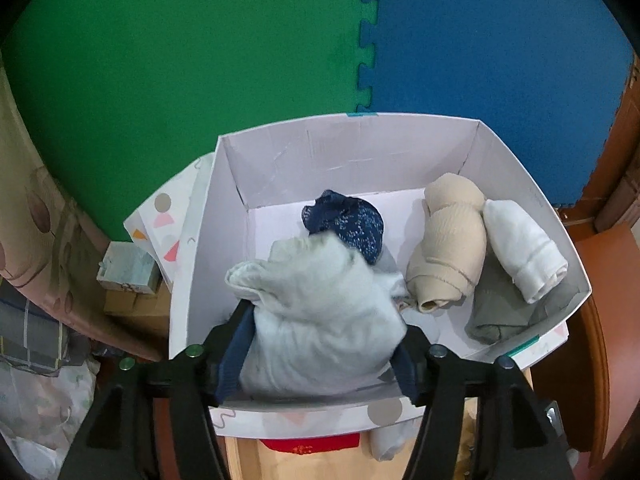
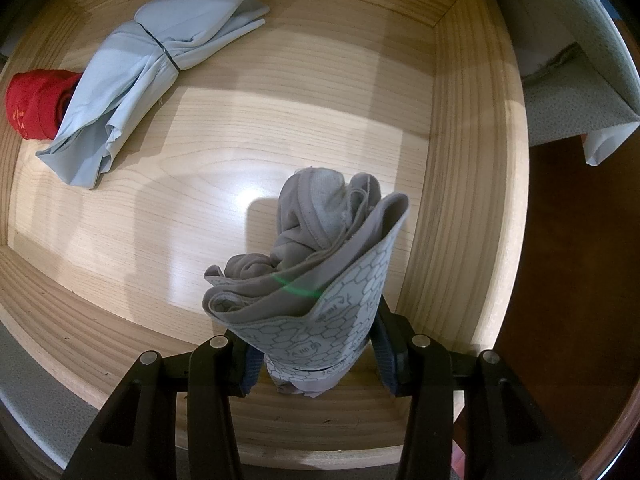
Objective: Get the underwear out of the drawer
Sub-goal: 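Open the left tool to release the pale blue underwear into the box, then bring the left tool back down over the drawer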
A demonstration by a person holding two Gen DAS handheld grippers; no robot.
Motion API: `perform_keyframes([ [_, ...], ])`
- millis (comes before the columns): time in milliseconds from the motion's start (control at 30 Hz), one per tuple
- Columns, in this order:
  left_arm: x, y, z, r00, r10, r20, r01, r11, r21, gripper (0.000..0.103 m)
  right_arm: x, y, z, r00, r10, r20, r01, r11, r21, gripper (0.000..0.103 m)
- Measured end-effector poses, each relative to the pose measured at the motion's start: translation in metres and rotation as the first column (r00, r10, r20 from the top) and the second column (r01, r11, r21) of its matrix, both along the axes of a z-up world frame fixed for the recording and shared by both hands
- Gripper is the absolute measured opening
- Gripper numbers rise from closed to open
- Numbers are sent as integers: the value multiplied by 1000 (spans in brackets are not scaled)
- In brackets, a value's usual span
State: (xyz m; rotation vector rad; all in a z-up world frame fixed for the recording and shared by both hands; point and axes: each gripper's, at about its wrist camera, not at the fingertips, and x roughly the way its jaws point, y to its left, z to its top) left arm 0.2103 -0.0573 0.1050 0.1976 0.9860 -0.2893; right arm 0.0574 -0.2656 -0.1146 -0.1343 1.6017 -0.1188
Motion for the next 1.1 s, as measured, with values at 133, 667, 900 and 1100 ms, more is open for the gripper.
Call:
perform_keyframes([
  [133,-3,0,-3,1000,-3,1,3,1000,11,66,0,0,0,1000,-2,1,2,1000,1,44],
  [667,-22,6,16,999,-17,38,18,999,-26,67,0,2,-2,1000,1,-1,-1,1000,-3,44],
  [900,-49,24,26,997,-12,72,16,998,-57,67,0,3,-2,1000,3,-4,-3,1000,-8,44],
  [1100,-80,46,16,996,31,84,-26,997,-70,67,1,3,-2,1000,4,-4,-4,1000,-10,44],
])
